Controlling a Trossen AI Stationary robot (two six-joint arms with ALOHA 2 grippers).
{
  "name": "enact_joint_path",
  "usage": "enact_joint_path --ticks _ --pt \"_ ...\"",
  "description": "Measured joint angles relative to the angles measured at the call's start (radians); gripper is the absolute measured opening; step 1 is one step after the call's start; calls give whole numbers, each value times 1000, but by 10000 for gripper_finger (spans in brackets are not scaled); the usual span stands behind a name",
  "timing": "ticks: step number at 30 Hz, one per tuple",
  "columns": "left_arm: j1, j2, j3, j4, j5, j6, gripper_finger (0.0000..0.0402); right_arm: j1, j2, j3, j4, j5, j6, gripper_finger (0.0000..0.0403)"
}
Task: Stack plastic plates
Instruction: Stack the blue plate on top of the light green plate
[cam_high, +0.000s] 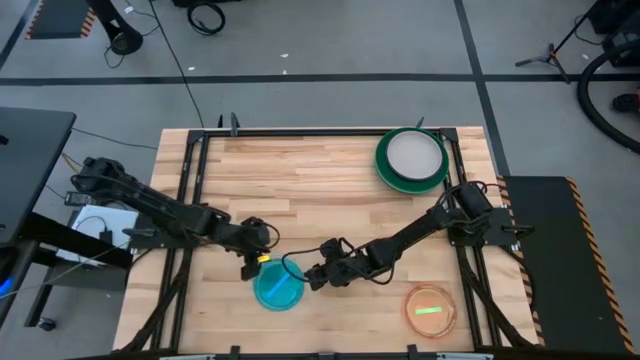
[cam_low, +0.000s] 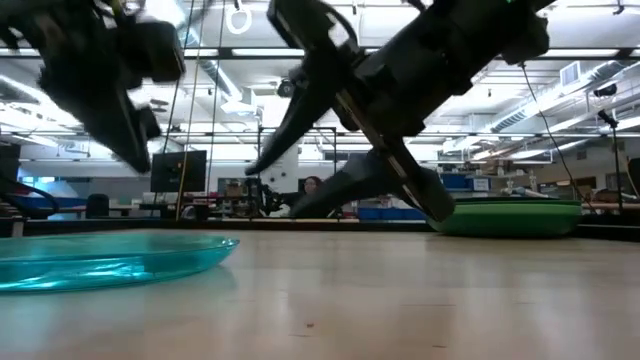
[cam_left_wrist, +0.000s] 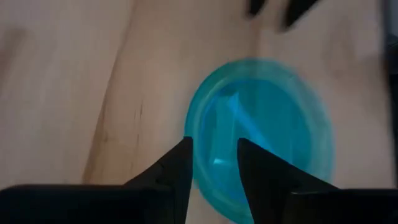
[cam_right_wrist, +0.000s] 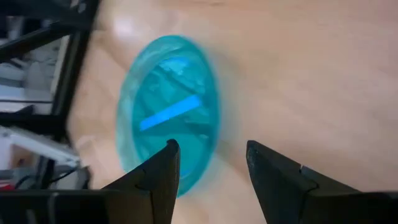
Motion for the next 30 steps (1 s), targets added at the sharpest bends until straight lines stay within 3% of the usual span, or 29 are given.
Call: enact_joint_path --ticks 7,12,18,25,30 --pt "-96 -239 0 -10 -164 23 132 3 0 0 -51 88 -34 194" --pt "-185 -330 0 -3 -309 37 133 25 0 0 2 161 -92 193" --pt "-320 -324 0 8 -361 51 133 49 29 0 55 251 -134 193" --pt "-497 -296 -1 -12 -368 25 133 49 121 24 141 239 -154 193" --pt "-641 -183 0 15 -366 -59 133 37 161 60 148 225 -206 193"
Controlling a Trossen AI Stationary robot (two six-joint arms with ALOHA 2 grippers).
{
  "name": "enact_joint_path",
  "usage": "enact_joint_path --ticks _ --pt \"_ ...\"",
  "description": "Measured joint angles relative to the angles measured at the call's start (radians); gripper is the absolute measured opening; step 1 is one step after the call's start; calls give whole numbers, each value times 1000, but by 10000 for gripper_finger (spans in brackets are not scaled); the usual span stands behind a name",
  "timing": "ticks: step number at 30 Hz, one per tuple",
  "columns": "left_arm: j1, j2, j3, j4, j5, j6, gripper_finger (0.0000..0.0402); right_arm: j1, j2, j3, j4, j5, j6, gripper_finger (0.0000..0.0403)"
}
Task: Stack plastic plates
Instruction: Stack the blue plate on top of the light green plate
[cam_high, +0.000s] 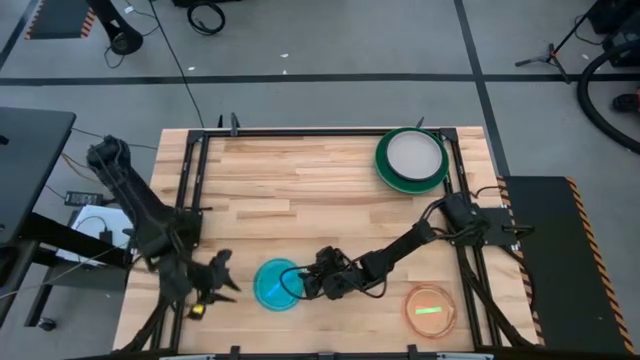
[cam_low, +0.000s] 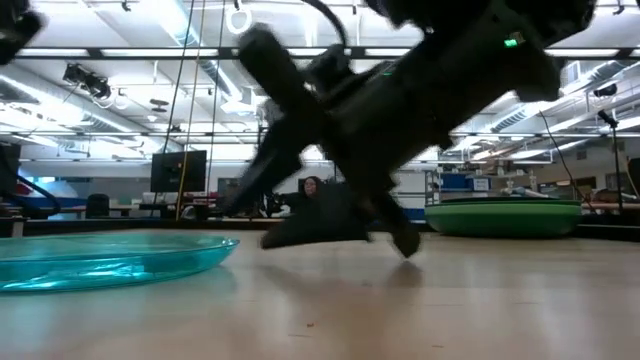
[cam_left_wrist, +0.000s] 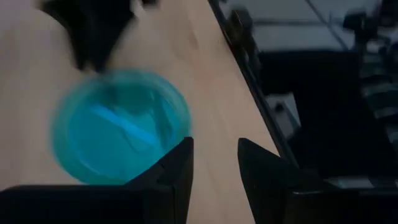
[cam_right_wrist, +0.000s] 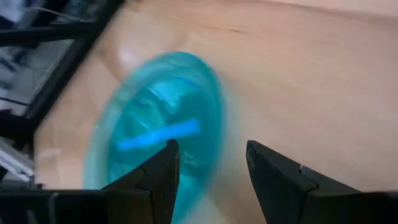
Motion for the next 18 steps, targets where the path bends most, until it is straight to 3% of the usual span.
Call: enact_joint_path --ticks 5,10,18 --pt "-79 213 0 107 -2 -79 133 -16 5 19 7 -27 -88 193" --pt "-76 402 0 201 -25 -75 133 -24 3 21 53 -34 -208 193" --pt "-62 556 0 308 -8 -99 133 -54 3 21 23 -52 -330 187"
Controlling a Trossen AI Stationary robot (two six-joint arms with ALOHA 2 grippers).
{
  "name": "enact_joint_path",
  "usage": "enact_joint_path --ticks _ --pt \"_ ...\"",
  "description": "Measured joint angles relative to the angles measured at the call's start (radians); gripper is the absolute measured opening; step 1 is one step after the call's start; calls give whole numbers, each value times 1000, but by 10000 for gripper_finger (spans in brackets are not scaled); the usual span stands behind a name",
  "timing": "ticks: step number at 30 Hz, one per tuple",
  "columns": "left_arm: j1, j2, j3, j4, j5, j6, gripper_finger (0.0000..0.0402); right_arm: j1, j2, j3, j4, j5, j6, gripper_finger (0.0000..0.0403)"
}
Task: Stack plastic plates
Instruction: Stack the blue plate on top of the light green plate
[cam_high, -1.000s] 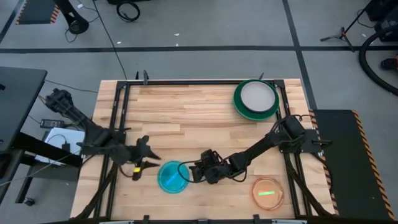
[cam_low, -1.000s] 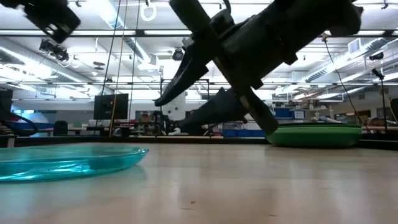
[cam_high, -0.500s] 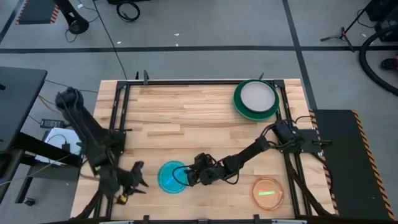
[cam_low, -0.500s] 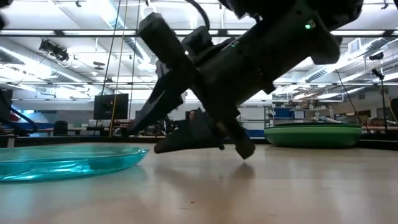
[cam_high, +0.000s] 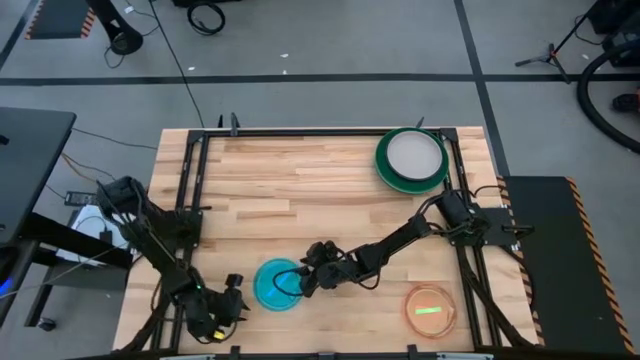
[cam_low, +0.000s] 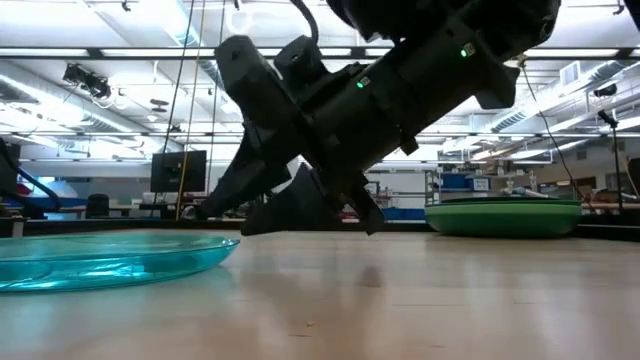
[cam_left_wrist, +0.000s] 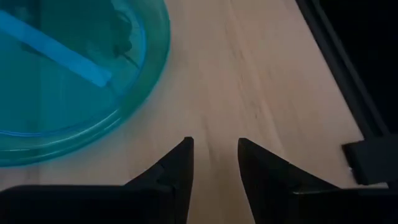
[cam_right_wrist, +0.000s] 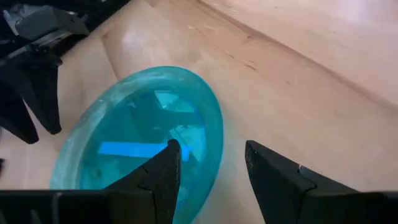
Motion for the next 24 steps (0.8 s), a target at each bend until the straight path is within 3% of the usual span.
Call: enact_joint_path --ticks 7,19,24 --pt "69 72 4 61 -9 27 133 -40 50 3 76 -117 -65 171" --pt "197 80 1 122 6 164 133 -31 72 16 105 -109 -93 149" --pt "206 81 0 120 -8 157 133 -31 69 18 81 -122 -83 106"
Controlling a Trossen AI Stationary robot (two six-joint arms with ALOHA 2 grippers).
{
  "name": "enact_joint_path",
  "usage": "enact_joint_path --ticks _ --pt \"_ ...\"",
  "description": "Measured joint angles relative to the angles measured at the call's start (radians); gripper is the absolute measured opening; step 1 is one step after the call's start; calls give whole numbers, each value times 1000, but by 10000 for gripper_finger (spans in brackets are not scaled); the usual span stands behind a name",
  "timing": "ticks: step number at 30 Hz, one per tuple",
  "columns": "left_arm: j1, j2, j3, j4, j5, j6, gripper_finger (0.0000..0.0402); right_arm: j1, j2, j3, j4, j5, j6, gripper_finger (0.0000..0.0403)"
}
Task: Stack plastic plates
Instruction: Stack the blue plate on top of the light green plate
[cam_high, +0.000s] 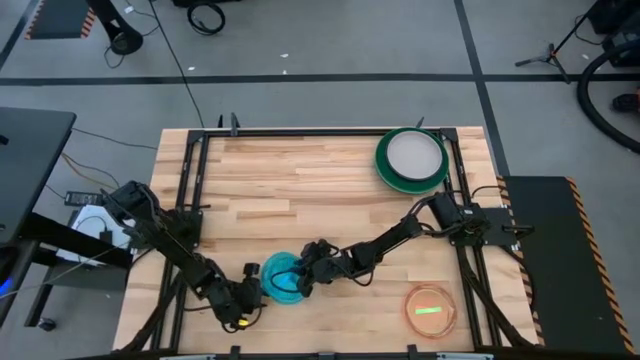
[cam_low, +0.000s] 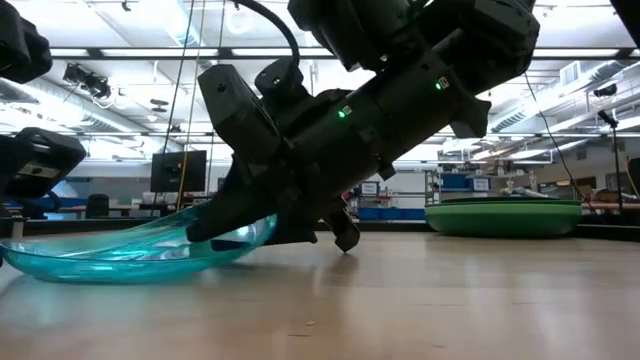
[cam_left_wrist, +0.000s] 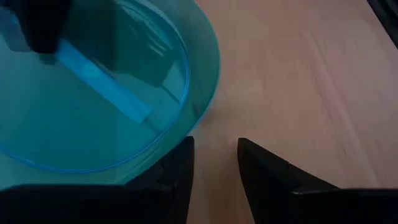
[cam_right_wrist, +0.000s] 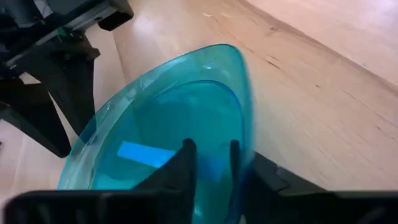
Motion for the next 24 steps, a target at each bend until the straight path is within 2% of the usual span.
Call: enact_joint_path --ticks 6,12,16,24 --pt "-7 -14 0 -1 45 -28 133 1 -5 0 12 0 21 14" --pt "-42 -42 -1 -13 125 -60 133 -1 -36 -1 -12 -24 51 30" --pt "-83 -80 0 -24 185 -93 133 -3 -70 -2 -23 -46 53 24" --pt "-171 -221 0 -126 175 -158 133 -55 -196 -2 -175 -166 131 12"
